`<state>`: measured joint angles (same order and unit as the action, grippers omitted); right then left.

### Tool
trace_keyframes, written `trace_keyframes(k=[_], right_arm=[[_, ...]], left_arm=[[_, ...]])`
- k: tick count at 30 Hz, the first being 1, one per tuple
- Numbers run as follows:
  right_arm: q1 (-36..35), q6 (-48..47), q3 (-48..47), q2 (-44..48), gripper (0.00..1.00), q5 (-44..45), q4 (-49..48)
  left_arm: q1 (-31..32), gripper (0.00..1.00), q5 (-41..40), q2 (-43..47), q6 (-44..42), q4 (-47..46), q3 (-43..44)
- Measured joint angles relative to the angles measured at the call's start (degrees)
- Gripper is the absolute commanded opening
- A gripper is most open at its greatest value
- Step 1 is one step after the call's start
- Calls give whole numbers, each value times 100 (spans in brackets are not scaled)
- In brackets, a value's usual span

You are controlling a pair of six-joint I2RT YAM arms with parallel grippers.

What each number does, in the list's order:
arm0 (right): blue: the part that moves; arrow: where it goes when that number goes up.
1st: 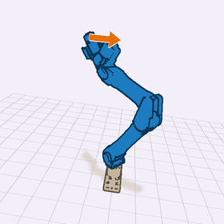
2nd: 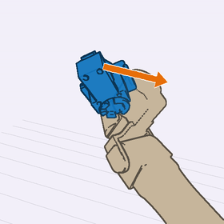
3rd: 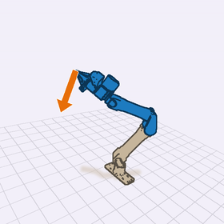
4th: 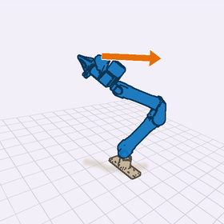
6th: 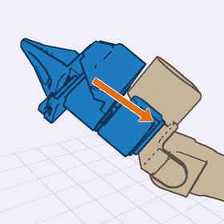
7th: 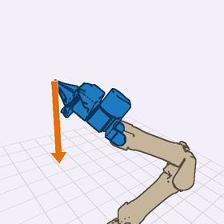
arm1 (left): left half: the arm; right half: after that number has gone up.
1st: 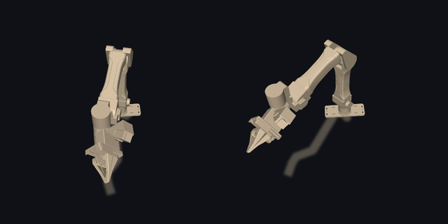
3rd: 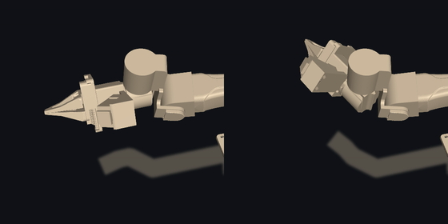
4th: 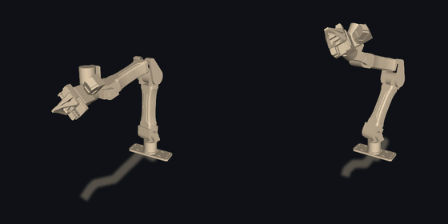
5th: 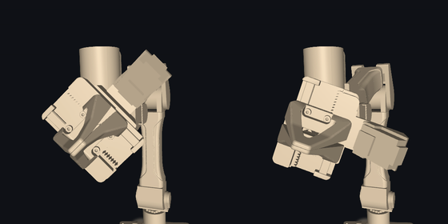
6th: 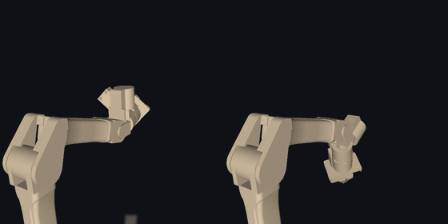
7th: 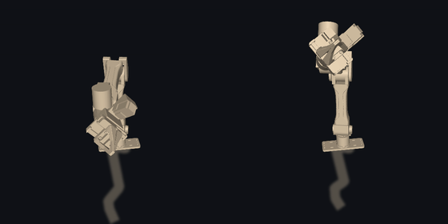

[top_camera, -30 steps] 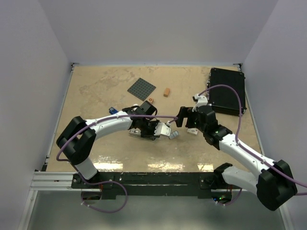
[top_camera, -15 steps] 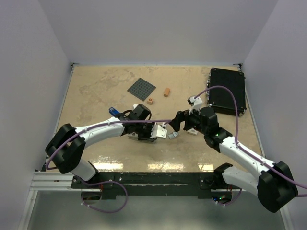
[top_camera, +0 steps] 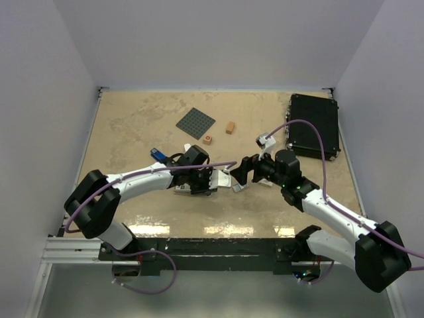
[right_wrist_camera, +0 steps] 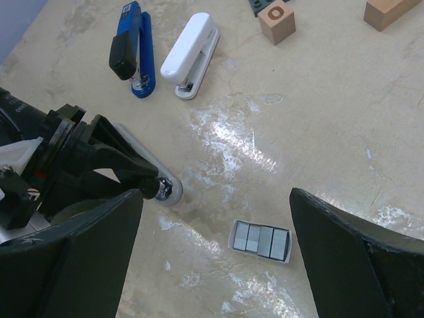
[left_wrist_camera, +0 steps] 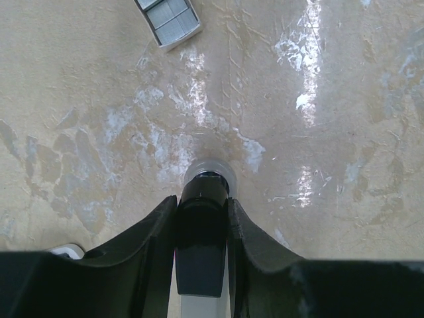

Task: Load the staples into the stapler

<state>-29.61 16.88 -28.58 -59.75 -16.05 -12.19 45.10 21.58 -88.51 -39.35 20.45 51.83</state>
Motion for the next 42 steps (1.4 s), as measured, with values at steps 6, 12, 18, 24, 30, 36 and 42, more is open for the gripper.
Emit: trace_keyframes(k=[6,12,18,24,30,36,42], right_arm=[[0,7,0,0,98,33,-28],[0,15,0,0,98,136,-28],[0,42,74,0,98,184,-70],[0,63,103,13,98,205,-74],[0,109,164,13,98,197,-76],[0,229,170,13,97,153,-94],[-39,627,168,-17,93,129,-289]], left_arm=[[90,52,-313,0,140,-33,22],[144,58,-603,-7,173,-63,59],[221,57,-702,-120,184,-72,74],[260,31,-704,-210,208,-109,79],[260,0,-691,-210,227,-138,90],[131,0,-533,358,433,-374,-177],[-227,0,-479,1676,1233,-1281,-846]])
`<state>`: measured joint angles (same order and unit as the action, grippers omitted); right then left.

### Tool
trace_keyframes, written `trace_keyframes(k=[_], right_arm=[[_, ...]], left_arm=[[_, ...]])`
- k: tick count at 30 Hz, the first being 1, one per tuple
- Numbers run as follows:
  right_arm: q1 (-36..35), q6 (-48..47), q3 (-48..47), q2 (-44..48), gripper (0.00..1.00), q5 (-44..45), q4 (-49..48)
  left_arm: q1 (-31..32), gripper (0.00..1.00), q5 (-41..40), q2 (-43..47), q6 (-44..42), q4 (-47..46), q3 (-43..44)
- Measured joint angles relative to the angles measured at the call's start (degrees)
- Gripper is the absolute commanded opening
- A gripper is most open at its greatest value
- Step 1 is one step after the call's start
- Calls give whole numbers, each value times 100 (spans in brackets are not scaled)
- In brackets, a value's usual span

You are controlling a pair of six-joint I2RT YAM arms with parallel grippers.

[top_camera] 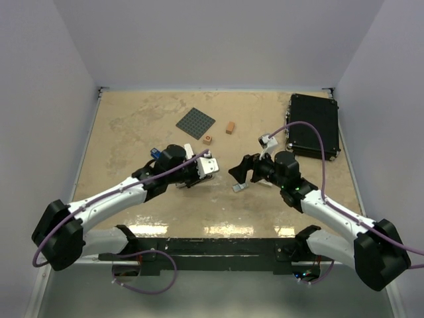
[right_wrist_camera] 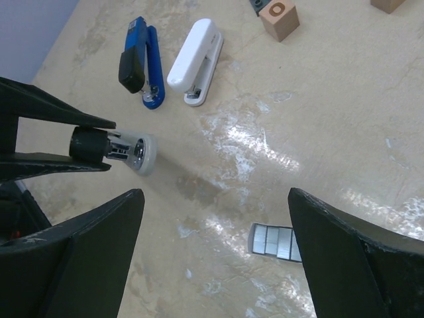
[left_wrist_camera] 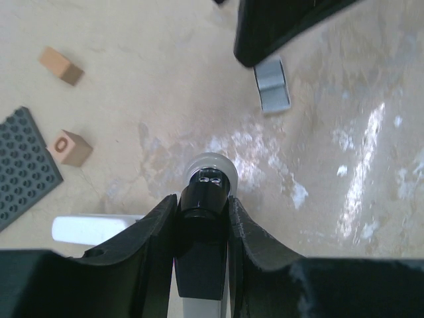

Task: Load the staples into the stapler

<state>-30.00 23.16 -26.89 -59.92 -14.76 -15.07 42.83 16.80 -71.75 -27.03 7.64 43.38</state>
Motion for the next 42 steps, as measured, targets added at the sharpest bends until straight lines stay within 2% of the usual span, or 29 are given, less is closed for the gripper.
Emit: trace_keyframes(k=[8,13,18,21,31,38,42], right_arm=[[-542,476,-407,-595,83,2,-260],[-909,581,-634,-968,71,17,-538],[-949,656,-654,-1211,57,17,-721],[-949,719,-656,-1320,49,-2,-807],[-1008,826,-717,-1482,45,-136,-1108],[-1029,898,-737,-1585,35,-181,-1233],[-1040,973,-765,-1696,33,-232,-1357]], left_arm=[[-22,0,-243,1008,1508,-1845,-990],[-33,0,-520,1174,2433,-2745,-1462],[-35,0,-798,1294,3058,-3458,-1849],[-35,0,-857,1327,3254,-3733,-1976],[-61,0,-824,1298,3497,-4325,-2142],[-98,0,-680,1235,3477,-4454,-2142],[-142,0,-608,1224,3399,-4454,-2142]])
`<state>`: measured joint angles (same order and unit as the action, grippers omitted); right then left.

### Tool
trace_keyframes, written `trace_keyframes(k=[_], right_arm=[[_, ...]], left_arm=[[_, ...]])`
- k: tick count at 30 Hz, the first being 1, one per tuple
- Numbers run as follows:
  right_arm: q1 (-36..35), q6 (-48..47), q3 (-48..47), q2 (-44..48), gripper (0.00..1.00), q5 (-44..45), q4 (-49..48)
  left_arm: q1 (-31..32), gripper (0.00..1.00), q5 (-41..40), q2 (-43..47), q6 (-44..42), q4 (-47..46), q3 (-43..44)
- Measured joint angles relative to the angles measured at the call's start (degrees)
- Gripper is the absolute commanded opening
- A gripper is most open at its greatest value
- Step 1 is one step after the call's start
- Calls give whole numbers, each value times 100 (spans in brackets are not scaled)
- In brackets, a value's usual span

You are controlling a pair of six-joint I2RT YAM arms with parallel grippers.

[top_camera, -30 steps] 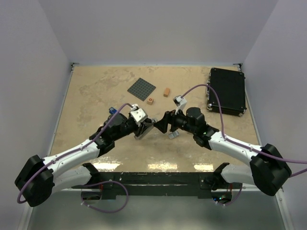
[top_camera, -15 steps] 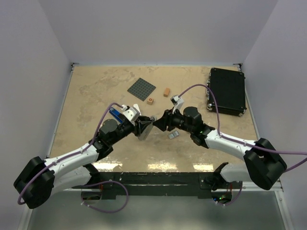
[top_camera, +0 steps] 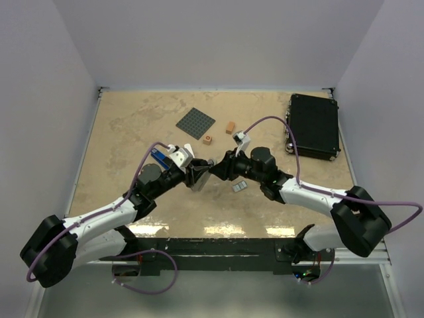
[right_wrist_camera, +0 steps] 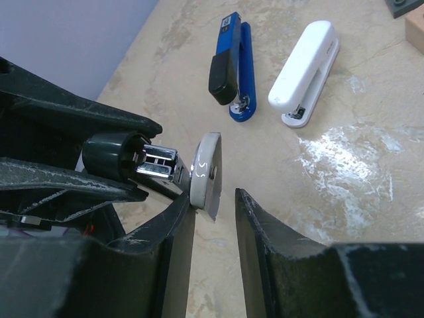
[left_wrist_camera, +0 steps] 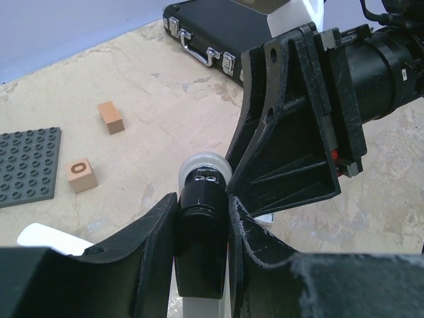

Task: Load the staples into the stapler

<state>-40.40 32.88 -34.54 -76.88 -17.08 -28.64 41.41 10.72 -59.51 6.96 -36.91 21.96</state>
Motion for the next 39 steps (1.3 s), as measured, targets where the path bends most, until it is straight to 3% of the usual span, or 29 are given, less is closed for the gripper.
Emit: trace_keyframes(k=[7,13,16,19,22,28,39], right_arm=[[2,319,-17,-275,30,-164,-367],[9,509,-52,-437,34,-271,-654],[31,538,-61,-437,28,-299,-662],[28,573,-61,-437,11,-297,-691],[4,595,-61,-435,0,-216,-699],[50,767,-61,-348,0,-170,-785],[944,1928,317,-83,0,-474,-1169]], left_arm=[[-59,0,61,-15,-179,66,13],[-46,0,144,-13,-210,122,87],[-39,0,101,-9,-216,201,149],[-37,0,96,-4,-234,247,175],[-39,0,105,7,-293,238,175],[-39,0,55,332,-315,254,149],[92,0,-632,1792,-2,13,-492]])
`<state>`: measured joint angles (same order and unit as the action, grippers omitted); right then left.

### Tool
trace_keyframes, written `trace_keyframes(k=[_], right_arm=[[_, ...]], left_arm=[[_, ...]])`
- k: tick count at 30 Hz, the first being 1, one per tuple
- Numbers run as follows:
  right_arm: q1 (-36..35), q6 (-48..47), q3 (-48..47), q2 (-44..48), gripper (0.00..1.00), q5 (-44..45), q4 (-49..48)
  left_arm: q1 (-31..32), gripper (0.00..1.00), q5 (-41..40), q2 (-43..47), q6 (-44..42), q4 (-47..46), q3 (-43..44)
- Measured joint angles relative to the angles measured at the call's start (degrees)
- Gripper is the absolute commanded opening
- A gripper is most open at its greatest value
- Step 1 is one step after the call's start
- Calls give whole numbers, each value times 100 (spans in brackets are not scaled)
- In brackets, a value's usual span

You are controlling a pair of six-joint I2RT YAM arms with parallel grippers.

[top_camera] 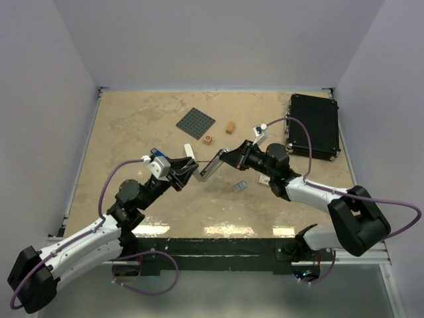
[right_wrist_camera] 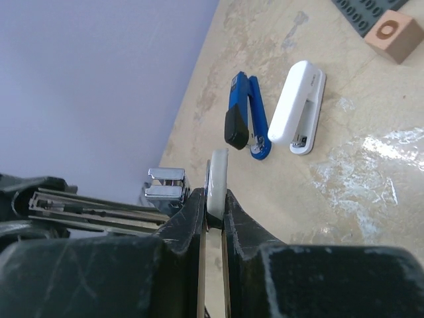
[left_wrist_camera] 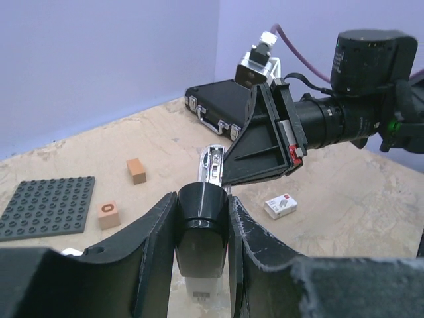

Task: Load the staples into the stapler

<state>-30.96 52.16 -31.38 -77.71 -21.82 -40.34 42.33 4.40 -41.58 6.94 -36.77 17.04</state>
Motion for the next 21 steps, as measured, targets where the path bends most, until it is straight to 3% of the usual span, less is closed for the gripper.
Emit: trace_keyframes(k=[12,18,19,21], right_arm=[[1309,2002,315,103,0,-221,-1305],[1421,2610,315,101,0,-219,-1624],[1440,2712,315,98,0,-214,-1707],[1464,2835,315,94,0,-212,-1812]], left_arm=[[94,0,-1001,1532,1344,214,-931],[94,22,-1128,1576,1808,17,-1147],[94,34,-1130,1539,1862,-31,-1152],[94,46,-1132,1462,1956,-127,-1161]])
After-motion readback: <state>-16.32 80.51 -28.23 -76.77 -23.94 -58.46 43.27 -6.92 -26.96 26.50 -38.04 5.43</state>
